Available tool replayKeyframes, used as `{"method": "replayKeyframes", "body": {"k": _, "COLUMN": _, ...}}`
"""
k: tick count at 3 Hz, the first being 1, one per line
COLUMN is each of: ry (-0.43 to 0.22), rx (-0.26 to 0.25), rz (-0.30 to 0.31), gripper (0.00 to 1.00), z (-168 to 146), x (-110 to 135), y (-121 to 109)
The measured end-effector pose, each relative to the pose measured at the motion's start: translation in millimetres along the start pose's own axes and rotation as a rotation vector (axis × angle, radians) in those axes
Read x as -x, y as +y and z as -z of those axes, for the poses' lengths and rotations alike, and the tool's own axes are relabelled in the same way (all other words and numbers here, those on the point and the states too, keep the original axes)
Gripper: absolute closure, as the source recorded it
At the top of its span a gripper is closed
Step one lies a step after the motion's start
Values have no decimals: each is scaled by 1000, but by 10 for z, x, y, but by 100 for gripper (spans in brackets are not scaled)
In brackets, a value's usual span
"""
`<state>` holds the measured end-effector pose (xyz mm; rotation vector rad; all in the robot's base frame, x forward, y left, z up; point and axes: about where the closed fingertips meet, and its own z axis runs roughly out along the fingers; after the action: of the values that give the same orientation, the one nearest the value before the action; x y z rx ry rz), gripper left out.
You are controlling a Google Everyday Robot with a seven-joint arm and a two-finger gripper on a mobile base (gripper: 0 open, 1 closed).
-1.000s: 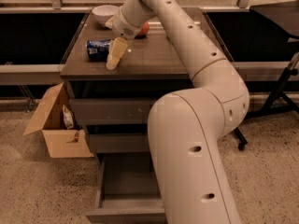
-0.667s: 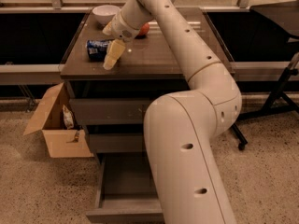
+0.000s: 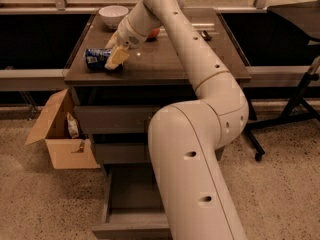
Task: Place pepsi can into bottom drawer
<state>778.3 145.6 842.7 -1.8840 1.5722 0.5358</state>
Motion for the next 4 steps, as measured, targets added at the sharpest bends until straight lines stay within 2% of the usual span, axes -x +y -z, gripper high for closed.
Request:
{"method": "replayKeyframes", "body": {"k": 1, "ry": -16, "rx": 14, "rz": 9, "gripper": 74, "z": -32, "x": 46, "y": 20}}
{"method": "replayKeyframes", "body": {"k": 2, "ry": -41, "rx": 12, "rz": 65, "gripper": 97, "z": 143, "x": 220, "y": 91}}
{"method": "replayKeyframes", "body": {"k": 3, "ry": -58, "rx": 11, "rz": 93, "gripper": 100, "z": 423, "x": 375, "y": 265}}
{"method": "replayKeyframes", "body": {"k": 4, "ry": -55, "rx": 62, "rz": 52, "gripper": 100, "z": 520, "x": 333, "y": 711}}
